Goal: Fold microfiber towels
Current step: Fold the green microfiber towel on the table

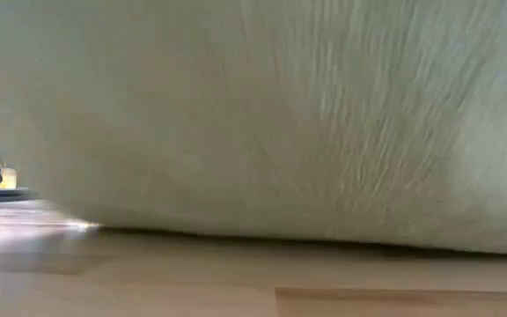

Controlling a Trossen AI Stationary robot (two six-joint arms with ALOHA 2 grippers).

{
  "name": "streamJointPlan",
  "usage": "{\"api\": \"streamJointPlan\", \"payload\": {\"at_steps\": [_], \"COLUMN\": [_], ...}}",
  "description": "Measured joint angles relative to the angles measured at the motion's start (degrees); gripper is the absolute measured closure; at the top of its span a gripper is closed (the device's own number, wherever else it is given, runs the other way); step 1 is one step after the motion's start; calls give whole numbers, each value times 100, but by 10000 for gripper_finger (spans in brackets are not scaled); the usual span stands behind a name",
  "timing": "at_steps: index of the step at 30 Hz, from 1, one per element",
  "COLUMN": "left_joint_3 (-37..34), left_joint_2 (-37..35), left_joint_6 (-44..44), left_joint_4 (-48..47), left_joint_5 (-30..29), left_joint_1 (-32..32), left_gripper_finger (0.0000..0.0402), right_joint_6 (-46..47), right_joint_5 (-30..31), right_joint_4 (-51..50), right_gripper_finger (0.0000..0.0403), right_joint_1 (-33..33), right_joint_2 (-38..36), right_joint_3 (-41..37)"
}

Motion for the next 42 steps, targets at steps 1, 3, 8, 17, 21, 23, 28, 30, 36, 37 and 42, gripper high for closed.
{"api": "streamJointPlan", "payload": {"at_steps": [1,3,8,17,21,23,28,30,36,37,42], "left_joint_3": [69,197,395,430,428,428,428,428,425,425,425], "left_joint_2": [0,0,-28,-37,-37,-35,31,100,474,540,909], "left_joint_6": [97,391,1096,76,-470,-711,-1106,-1248,-1336,-1306,-1292], "left_joint_4": [2,8,-159,-2753,-3734,-3998,-4387,-4524,-4655,-4644,-4655], "left_joint_5": [-40,-174,-759,-1523,-2114,-2308,-2594,-2591,-2526,-2534,-2426], "left_joint_1": [-50,-107,-8,372,369,366,393,412,603,643,843], "left_gripper_finger": [401,401,401,401,402,401,401,401,401,401,401], "right_joint_6": [2,-22,-10,400,417,419,548,548,748,782,758], "right_joint_5": [40,112,193,751,736,696,602,606,457,367,65], "right_joint_4": [44,158,-200,-1349,-1288,-1196,-1171,-1165,-1008,-912,-370], "right_gripper_finger": [403,403,403,403,403,403,403,403,403,403,403], "right_joint_1": [34,76,80,-92,-222,-325,-600,-693,-921,-959,-1132], "right_joint_2": [0,0,2,4,4,5,11,11,11,11,11], "right_joint_3": [-2,-2,-2,-31,-303,-545,-1151,-1301,-1660,-1746,-2214]}}
